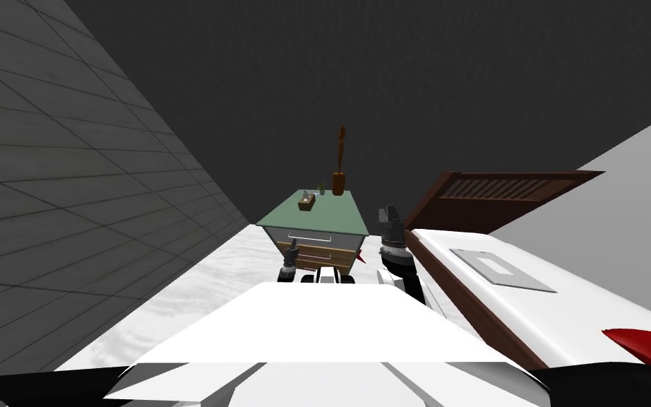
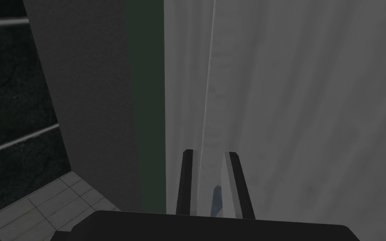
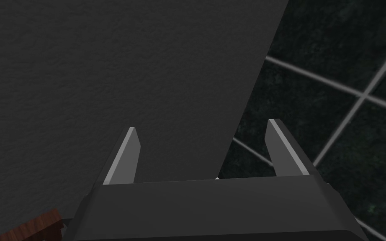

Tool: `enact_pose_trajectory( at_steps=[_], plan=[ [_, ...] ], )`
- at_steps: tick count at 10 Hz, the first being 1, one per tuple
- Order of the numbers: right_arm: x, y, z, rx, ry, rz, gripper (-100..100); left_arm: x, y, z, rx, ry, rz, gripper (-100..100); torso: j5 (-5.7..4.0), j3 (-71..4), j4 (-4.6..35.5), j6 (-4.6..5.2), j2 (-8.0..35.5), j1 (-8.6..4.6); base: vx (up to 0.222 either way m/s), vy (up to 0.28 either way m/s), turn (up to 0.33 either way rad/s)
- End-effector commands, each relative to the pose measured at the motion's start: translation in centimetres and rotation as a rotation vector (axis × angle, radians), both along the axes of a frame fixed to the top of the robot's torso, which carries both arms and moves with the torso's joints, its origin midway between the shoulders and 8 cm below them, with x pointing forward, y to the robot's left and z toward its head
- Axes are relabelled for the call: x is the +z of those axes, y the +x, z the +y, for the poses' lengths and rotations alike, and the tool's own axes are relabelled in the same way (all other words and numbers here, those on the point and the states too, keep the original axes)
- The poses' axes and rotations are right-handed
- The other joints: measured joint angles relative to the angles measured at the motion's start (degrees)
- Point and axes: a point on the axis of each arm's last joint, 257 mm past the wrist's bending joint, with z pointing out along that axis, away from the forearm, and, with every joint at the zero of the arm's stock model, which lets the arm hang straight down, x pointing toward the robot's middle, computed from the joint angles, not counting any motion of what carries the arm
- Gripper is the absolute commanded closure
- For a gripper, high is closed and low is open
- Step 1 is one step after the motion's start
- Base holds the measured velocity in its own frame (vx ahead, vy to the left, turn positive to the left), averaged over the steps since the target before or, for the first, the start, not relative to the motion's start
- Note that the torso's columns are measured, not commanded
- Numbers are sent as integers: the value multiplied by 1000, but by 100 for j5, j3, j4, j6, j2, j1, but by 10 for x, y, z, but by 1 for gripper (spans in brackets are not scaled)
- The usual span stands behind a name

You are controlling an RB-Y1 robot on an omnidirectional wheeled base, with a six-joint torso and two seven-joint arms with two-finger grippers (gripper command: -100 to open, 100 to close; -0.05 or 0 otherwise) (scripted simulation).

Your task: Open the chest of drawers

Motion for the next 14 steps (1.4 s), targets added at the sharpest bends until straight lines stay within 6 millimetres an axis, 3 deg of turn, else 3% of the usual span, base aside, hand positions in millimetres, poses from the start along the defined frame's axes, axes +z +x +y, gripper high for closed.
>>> enact_pose_trajectory(
  at_steps=[1,4,5,6,10,12,13,14],
  plan=[
    [0,0,0,0,0,0,0,-9,-19,2,35,2,12,100,3,4,-3,0,4,0,16,40,-102],
    [0,0,0,0,0,0,0,-16,-40,3,74,1,18,100,-14,17,25,3,34,-18,19,44,-119],
    [0,0,0,0,0,0,0,-15,-35,4,64,0,18,100,-15,17,26,3,36,-20,12,23,-17],
    [0,0,0,0,0,0,0,-8,-24,5,62,15,7,-100,-16,18,27,2,38,-27,-40,-87,21],
    [0,0,0,0,0,0,0,1,-1,-1,59,17,5,-100,-15,20,28,3,41,-23,-83,-128,20],
    [0,0,0,0,0,0,0,3,0,-4,60,6,3,-100,-8,10,23,2,24,0,-43,-56,5],
    [0,0,0,0,0,0,0,9,16,-7,57,6,6,-100,-8,6,21,1,17,5,-34,-8,23],
    [0,0,0,0,0,0,0,9,16,-7,57,6,6,-100,-9,9,23,3,25,0,-33,-3,8]
  ],
)
